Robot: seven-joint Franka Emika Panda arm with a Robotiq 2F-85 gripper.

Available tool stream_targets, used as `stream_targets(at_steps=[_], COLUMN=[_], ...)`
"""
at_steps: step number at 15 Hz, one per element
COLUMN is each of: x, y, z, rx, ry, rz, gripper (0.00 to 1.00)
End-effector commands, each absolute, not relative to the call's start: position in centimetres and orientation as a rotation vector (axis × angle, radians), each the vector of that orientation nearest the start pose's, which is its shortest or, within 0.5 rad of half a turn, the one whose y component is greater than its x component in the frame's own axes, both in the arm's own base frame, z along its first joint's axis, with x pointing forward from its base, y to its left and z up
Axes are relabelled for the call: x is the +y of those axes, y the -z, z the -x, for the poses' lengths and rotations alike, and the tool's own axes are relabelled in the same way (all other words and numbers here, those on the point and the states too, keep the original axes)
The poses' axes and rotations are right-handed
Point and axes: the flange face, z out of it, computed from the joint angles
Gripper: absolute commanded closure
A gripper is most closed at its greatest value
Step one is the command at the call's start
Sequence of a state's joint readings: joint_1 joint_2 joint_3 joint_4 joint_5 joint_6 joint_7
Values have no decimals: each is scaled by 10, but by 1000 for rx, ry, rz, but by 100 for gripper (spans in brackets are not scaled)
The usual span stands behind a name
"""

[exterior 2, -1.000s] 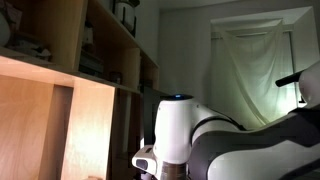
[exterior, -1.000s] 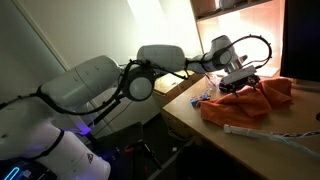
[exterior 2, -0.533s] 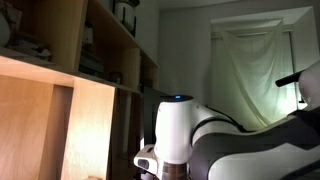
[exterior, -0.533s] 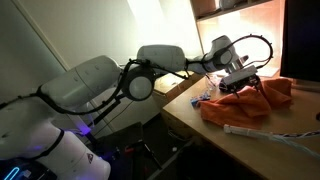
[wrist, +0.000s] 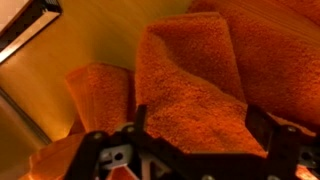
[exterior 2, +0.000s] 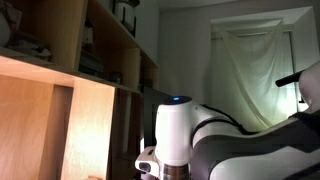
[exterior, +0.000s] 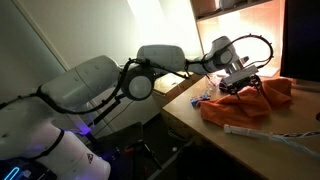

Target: Pick up the towel and wipe the screen of the computer monitor

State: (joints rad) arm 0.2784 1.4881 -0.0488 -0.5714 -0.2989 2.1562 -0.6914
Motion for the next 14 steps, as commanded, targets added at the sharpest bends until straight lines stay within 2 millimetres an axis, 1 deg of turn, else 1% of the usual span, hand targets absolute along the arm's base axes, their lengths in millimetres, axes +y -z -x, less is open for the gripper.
stream_targets(at_steps=[1,4,9,11,14], x=[194,196,192,190,188], y=[-74,-75,-73,-72,-67], z=[-776,-777,-776,-773,-767], rx=[-1980,-2073,-2104,-2107,-2092], ry=[76,123,83,31,-96], rz=[2769,2638,2555,2539,2536], gripper=[0,0,0,0,0])
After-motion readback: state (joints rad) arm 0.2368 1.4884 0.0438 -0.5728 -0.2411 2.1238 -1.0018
